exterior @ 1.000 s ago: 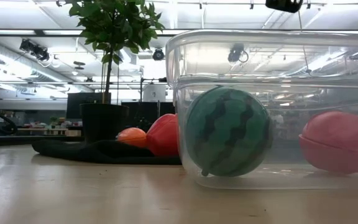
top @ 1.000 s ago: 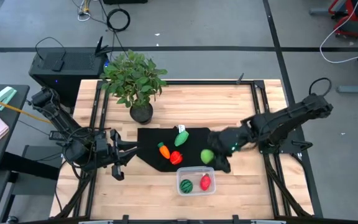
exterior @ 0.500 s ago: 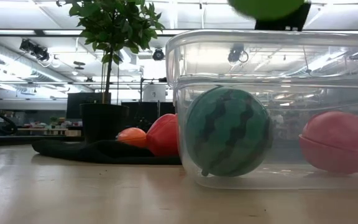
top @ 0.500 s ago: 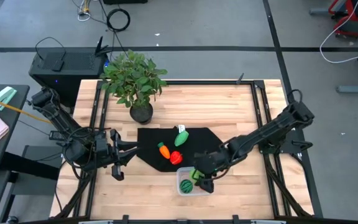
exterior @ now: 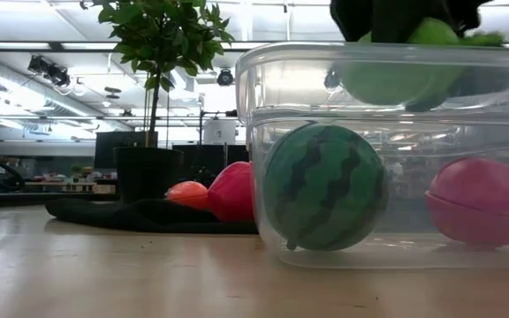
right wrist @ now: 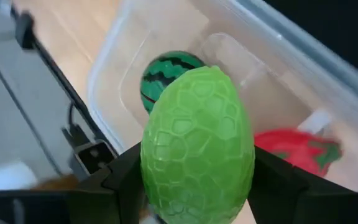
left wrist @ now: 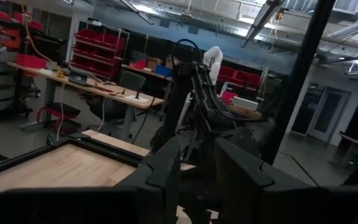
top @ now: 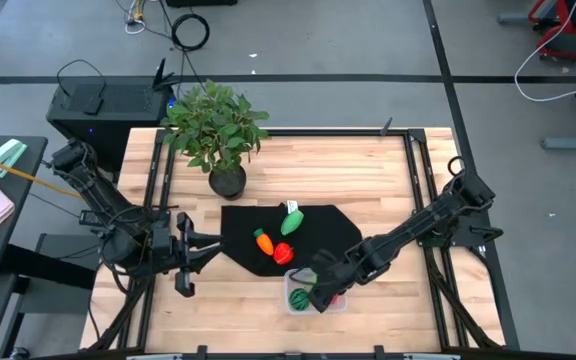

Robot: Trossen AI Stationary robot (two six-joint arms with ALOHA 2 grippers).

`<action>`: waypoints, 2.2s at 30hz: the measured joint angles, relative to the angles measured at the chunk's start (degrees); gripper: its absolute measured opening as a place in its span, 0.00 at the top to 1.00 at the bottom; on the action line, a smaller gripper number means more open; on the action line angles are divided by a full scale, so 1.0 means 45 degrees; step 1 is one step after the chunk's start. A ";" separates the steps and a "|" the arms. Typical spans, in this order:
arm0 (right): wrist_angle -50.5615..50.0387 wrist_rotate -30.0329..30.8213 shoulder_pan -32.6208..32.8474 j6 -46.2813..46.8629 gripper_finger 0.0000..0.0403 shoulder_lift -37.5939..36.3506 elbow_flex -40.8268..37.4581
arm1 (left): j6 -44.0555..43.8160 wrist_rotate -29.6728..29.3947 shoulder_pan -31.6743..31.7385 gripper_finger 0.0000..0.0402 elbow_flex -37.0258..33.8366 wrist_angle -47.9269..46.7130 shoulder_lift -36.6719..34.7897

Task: Pick and placing Produce into tupperware
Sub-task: Put the melon into the transparent bin, then put the carrot into the transparent bin

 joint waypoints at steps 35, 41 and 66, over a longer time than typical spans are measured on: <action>-0.0046 -0.0174 0.0058 0.3006 0.42 -0.0071 0.0005 | 0.0005 -0.0023 -0.0098 0.73 0.0000 -0.0018 0.0000; 0.0082 -0.0325 0.0058 0.2723 0.36 -0.0071 0.0005 | 0.0005 -0.0021 -0.0097 0.73 0.0000 -0.0018 0.0000; -0.0903 0.1440 -0.0260 -0.1597 0.42 -0.1566 0.1920 | 0.0044 -0.0023 -0.0098 0.73 0.0000 -0.0142 0.0000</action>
